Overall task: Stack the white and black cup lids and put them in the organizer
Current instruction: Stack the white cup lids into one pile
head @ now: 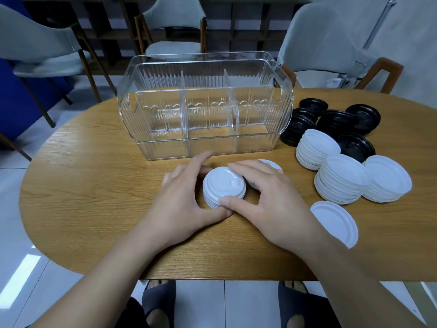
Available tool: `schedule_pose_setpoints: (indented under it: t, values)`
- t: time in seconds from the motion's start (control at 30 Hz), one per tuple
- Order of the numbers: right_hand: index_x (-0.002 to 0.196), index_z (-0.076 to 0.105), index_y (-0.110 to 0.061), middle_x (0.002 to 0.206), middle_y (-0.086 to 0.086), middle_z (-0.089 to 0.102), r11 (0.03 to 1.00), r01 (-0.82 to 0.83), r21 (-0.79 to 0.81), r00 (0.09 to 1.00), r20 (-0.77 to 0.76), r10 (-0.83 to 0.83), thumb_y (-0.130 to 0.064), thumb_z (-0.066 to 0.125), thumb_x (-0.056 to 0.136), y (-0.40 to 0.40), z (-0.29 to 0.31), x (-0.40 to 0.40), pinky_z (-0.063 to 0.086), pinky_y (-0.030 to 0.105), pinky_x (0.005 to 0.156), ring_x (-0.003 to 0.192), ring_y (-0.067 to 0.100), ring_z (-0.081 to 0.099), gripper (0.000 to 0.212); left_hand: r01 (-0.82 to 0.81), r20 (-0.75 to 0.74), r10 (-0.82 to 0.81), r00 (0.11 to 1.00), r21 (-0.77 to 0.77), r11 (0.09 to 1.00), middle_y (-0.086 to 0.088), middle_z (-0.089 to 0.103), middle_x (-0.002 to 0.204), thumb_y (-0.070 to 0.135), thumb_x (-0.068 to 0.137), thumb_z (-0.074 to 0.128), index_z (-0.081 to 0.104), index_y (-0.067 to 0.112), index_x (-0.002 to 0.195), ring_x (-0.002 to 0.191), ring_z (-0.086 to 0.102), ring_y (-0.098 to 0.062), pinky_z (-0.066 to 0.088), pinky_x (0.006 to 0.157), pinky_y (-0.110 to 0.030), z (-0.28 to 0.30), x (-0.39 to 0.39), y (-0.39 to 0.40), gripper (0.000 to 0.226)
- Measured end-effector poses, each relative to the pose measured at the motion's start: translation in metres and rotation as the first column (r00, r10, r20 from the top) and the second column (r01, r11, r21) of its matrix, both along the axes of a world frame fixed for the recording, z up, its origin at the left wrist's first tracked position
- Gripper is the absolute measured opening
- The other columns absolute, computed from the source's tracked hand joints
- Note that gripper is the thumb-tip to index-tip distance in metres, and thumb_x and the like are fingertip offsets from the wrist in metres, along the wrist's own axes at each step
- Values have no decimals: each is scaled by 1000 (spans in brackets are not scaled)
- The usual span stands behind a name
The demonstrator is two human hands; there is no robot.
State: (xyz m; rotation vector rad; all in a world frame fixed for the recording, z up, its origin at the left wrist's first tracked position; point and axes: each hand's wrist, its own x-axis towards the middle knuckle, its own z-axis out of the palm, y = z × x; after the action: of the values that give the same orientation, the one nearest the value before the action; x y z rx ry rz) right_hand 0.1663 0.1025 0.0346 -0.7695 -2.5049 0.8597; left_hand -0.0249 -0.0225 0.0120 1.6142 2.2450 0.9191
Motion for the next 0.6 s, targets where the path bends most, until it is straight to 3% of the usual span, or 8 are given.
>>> schedule_pose_setpoints:
  t: [0.07,0.13,0.2,0.3,0.37,0.47,0.6]
  values:
    - [155,60,-31,153,-25,55,1000,-16,22,1000,18,16,-55,80,94,1,-2,0,33,44,126,147,5,46,69,9,9,-9,1000,-4,1000,34,61,141,63,73,94,26,47,170,131,31,28,28,120,-32,1,-1,0,119]
    - [157,58,-33,157,-26,53,999,-31,28,999,46,29,-58,76,95,3,-3,0,33,45,127,150,7,44,69,15,19,-15,1000,-19,1000,40,58,140,60,75,95,25,48,171,131,30,28,28,121,-31,1,-2,0,119]
    - [158,56,-34,159,-26,52,999,-44,32,998,53,43,-59,75,96,4,-3,0,32,42,128,151,3,42,69,23,37,-22,999,-36,999,42,56,140,58,75,94,24,49,171,134,36,17,28,123,-33,0,-3,0,120]
    - [160,53,-36,162,-29,46,997,-79,26,995,59,77,-53,75,98,4,1,1,21,24,128,143,-19,29,68,65,70,-61,996,-49,997,39,58,145,63,74,89,21,49,172,145,40,2,27,128,-36,0,-6,-2,120]
    - [162,51,-38,158,-34,43,994,-105,-2,992,67,105,-50,75,100,5,3,1,18,20,124,138,-25,24,68,96,71,-92,993,-51,994,41,58,147,59,76,90,21,46,174,149,38,5,25,130,-35,0,-9,-2,120]
    - [161,52,-40,155,-37,43,994,-100,-37,992,68,102,-49,77,98,9,4,3,21,24,127,141,-20,30,68,108,82,-103,991,-61,992,43,57,148,49,79,95,23,42,175,150,35,10,22,131,-32,0,-12,-2,120]
    - [157,57,-40,148,-39,47,997,-74,15,996,47,74,-51,81,95,5,3,2,20,23,125,129,-37,25,68,93,54,-91,994,-42,995,39,60,147,52,79,94,27,40,174,147,33,16,22,130,-29,-4,-11,-2,117]
